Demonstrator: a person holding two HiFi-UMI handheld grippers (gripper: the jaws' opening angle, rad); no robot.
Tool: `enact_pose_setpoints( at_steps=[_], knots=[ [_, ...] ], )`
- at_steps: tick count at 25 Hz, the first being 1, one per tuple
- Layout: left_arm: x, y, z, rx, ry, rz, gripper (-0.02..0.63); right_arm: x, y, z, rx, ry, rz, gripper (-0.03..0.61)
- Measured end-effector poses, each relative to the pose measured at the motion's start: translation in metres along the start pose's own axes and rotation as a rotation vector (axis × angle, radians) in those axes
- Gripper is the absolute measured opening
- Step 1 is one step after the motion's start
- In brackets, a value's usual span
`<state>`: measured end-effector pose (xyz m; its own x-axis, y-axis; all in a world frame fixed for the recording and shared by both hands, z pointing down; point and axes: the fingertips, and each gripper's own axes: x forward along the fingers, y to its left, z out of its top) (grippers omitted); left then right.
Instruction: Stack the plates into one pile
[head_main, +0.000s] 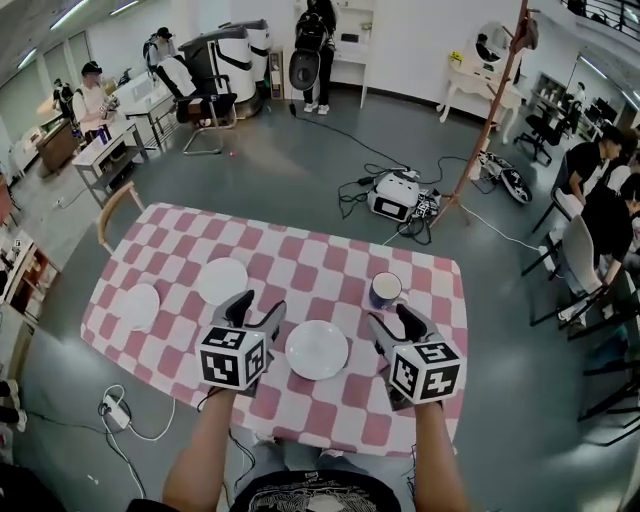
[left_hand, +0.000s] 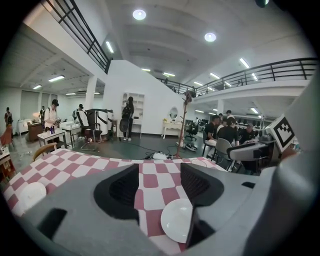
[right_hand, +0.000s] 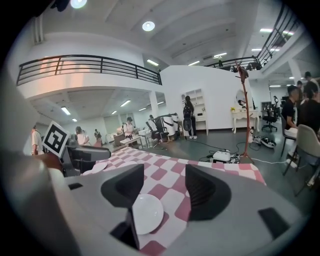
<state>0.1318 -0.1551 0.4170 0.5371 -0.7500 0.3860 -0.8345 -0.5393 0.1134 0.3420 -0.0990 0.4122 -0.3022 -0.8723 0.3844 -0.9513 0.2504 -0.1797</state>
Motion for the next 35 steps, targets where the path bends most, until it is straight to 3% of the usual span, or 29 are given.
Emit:
enact_pose_setpoints(
  at_steps=[10, 23, 35],
  knots=[
    [0.039, 0.006, -0.023, -0.013, 0.114, -0.175, 0.272, 0.023, 0.0, -0.025, 0.088, 0.066, -0.066, 0.276],
    [0.076, 0.0, -0.112, -0.268, 0.404, -0.377, 0.273, 0.052, 0.001, -0.109, 0.297, 0.277, -0.004, 0.275],
    [0.075, -0.01, -0.173, -0.378, 0.605, -0.436, 0.261, 0.06, 0.014, -0.178, 0.449, 0.45, 0.08, 0.25]
  ],
)
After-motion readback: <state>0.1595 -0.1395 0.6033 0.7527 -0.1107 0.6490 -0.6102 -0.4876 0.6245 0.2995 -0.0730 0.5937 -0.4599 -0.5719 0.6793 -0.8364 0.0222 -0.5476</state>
